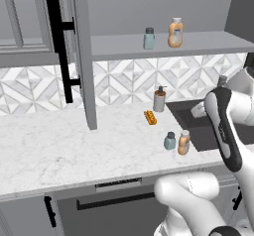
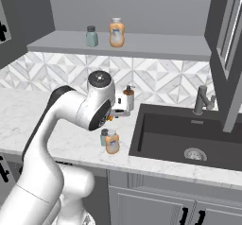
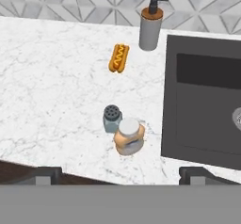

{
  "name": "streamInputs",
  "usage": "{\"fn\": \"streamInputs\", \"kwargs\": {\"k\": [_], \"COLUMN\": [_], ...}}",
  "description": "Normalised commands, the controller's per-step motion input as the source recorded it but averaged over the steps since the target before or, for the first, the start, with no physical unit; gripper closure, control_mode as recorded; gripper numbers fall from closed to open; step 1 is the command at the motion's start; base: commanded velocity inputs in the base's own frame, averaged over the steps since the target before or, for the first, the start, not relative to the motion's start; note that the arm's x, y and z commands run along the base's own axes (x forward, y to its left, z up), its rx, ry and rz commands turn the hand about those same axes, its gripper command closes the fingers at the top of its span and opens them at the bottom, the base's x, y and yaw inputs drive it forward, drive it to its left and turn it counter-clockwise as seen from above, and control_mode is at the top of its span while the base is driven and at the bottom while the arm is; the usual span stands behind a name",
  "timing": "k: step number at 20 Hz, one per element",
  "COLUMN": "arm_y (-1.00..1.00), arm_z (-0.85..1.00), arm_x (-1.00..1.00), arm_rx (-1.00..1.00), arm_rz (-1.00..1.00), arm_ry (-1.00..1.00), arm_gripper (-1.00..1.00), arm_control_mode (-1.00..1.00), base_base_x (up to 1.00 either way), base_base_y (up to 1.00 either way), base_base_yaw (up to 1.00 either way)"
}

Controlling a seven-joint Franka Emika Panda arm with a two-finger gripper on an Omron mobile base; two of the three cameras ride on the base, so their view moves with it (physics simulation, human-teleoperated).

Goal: Put the shaker and condiment bottle from the counter next to their counterparts in the cabinet.

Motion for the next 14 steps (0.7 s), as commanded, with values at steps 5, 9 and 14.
{"fn": "streamInputs", "kwargs": {"k": [5,9,14], "arm_y": [-0.22,-0.02,0.0], "arm_z": [-0.33,-0.59,-0.53], "arm_x": [0.0,0.08,0.01], "arm_rx": [0.01,0.0,0.0], "arm_rz": [0.21,0.21,0.26], "arm_ry": [0.0,-0.15,-0.37], "arm_gripper": [-1.0,-1.0,-1.0], "arm_control_mode": [-1.0,-1.0,-1.0], "base_base_x": [0.0,0.0,0.0], "base_base_y": [0.0,0.0,0.0], "base_base_yaw": [0.0,0.0,0.0]}}
